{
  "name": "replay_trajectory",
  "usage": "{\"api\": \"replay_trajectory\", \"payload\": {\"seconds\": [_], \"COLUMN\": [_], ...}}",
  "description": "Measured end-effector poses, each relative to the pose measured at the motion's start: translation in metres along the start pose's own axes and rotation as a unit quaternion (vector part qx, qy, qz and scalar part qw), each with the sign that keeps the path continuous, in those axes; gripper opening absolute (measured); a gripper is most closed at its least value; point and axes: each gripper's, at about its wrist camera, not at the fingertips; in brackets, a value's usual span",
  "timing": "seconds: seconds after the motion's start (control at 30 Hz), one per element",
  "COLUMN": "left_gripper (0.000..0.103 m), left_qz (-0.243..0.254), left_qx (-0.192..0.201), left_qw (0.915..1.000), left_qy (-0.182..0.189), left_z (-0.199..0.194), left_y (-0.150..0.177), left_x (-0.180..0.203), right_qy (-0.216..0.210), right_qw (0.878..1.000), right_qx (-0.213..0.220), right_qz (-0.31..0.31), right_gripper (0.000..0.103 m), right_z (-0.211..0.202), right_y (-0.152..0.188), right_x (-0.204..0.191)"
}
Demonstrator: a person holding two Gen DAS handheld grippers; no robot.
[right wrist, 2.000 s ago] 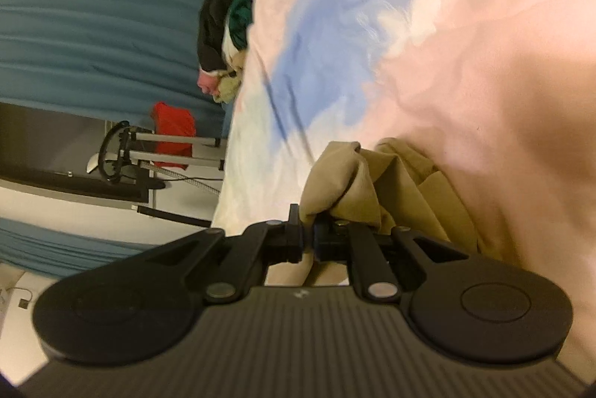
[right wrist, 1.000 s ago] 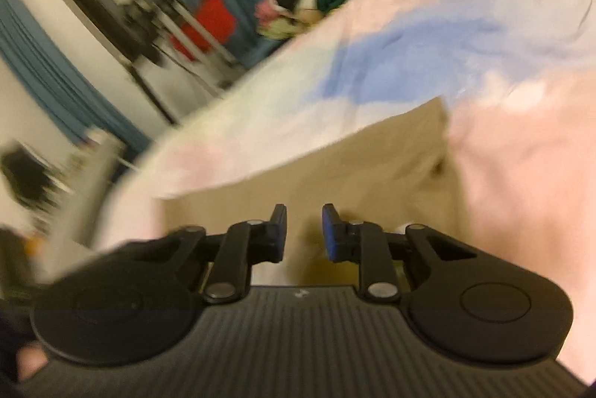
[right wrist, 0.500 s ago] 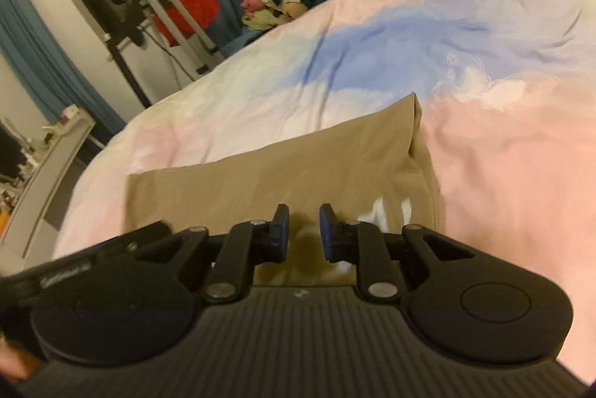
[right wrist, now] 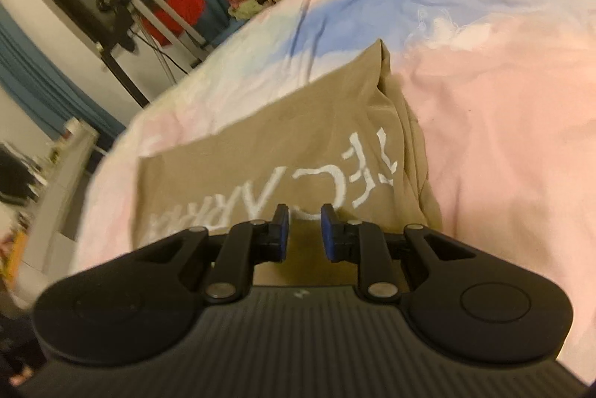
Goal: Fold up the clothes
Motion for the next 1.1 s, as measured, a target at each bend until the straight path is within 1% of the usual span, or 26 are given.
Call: {"api": "replay_trajectory", "payload": {"seconds": [0.03, 0.1, 0.13, 0.17, 0.2, 0.3, 0.4, 0.5, 0.57, 0.6, 0.67, 0.7, 0.77, 0.83, 0.87, 0.9, 0.97, 1.0, 1.03, 1.07, 1.1], "left_gripper": [0.102, 0.102, 0.102, 0.102, 0.102, 0.102, 0.103, 0.102, 0.102, 0.102, 0.102, 0.102, 0.102, 0.102, 0.102, 0.102, 0.102, 0.102, 0.102, 0.102, 0.102], "left_qz": [-0.002, -0.011, -0.02, -0.031, -0.043, -0.086, -0.126, -0.179, -0.21, -0.223, -0.245, -0.253, -0.266, -0.279, -0.287, -0.297, -0.323, -0.337, -0.348, -0.357, -0.364], "left_qx": [0.004, 0.013, 0.017, 0.019, 0.022, 0.038, 0.044, 0.05, 0.058, 0.056, 0.045, 0.037, 0.016, -0.006, -0.02, -0.032, -0.048, -0.053, -0.056, -0.059, -0.061], "left_qw": [1.0, 0.9998, 0.9995, 0.999, 0.9983, 0.9939, 0.9868, 0.9741, 0.9642, 0.9589, 0.9455, 0.9382, 0.9255, 0.9148, 0.9097, 0.9044, 0.8898, 0.8816, 0.8745, 0.8687, 0.865], "left_qy": [0.003, 0.011, 0.018, 0.024, 0.031, 0.058, 0.092, 0.129, 0.15, 0.167, 0.21, 0.233, 0.269, 0.292, 0.299, 0.305, 0.318, 0.327, 0.334, 0.339, 0.34], "left_z": [-0.005, -0.016, -0.02, -0.025, -0.03, -0.044, -0.049, -0.048, -0.046, -0.043, -0.035, -0.03, -0.016, -0.002, 0.007, 0.015, 0.028, 0.033, 0.038, 0.042, 0.047], "left_y": [0.0, 0.001, 0.002, 0.003, 0.003, 0.006, 0.007, 0.011, 0.014, 0.015, 0.018, 0.02, 0.025, 0.029, 0.031, 0.034, 0.037, 0.038, 0.039, 0.04, 0.041], "left_x": [0.0, 0.0, -0.002, -0.004, -0.006, -0.015, -0.023, -0.03, -0.033, -0.033, -0.033, -0.031, -0.025, -0.018, -0.016, -0.013, -0.012, -0.011, -0.01, -0.009, -0.008], "right_qy": [-0.016, -0.049, -0.065, -0.081, -0.097, -0.145, -0.143, -0.128, -0.088, -0.081, -0.076, -0.076, -0.08, -0.088, -0.091, -0.091, -0.091, -0.099, -0.108, -0.118, -0.132], "right_qw": [1.0, 0.997, 0.993, 0.989, 0.983, 0.958, 0.943, 0.933, 0.937, 0.934, 0.926, 0.92, 0.914, 0.911, 0.91, 0.912, 0.924, 0.927, 0.929, 0.932, 0.932], "right_qx": [-0.002, -0.014, -0.023, -0.033, -0.043, -0.091, -0.108, -0.102, -0.064, -0.051, -0.033, -0.026, -0.01, -0.001, 0.002, 0.001, -0.012, -0.011, -0.008, -0.006, -0.002], "right_qz": [0.018, 0.063, 0.092, 0.123, 0.153, 0.23, 0.281, 0.319, 0.332, 0.343, 0.369, 0.384, 0.397, 0.403, 0.404, 0.399, 0.372, 0.363, 0.353, 0.344, 0.337], "right_gripper": [0.023, 0.032, 0.054, 0.081, 0.088, 0.088, 0.088, 0.086, 0.081, 0.08, 0.072, 0.07, 0.068, 0.067, 0.06, 0.055, 0.029, 0.026, 0.019, 0.018, 0.017], "right_z": [-0.006, -0.017, -0.019, -0.022, -0.024, -0.018, -0.007, 0.004, 0.002, 0.002, 0.004, 0.005, 0.009, 0.013, 0.016, 0.019, 0.024, 0.022, 0.019, 0.017, 0.012], "right_y": [0.0, 0.001, 0.004, 0.007, 0.009, 0.021, 0.032, 0.038, 0.043, 0.045, 0.048, 0.049, 0.047, 0.045, 0.044, 0.043, 0.038, 0.036, 0.034, 0.032, 0.031], "right_x": [0.002, 0.009, 0.014, 0.019, 0.025, 0.039, 0.049, 0.061, 0.07, 0.075, 0.084, 0.088, 0.091, 0.09, 0.089, 0.087, 0.08, 0.077, 0.075, 0.072, 0.068]}}
Point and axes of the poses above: each gripper's, at about its wrist camera, not at the fingertips, and z roughly the way its jaws point, x to its right, y to its underside, and after that the axes turned 13 degrees about z, right-handed
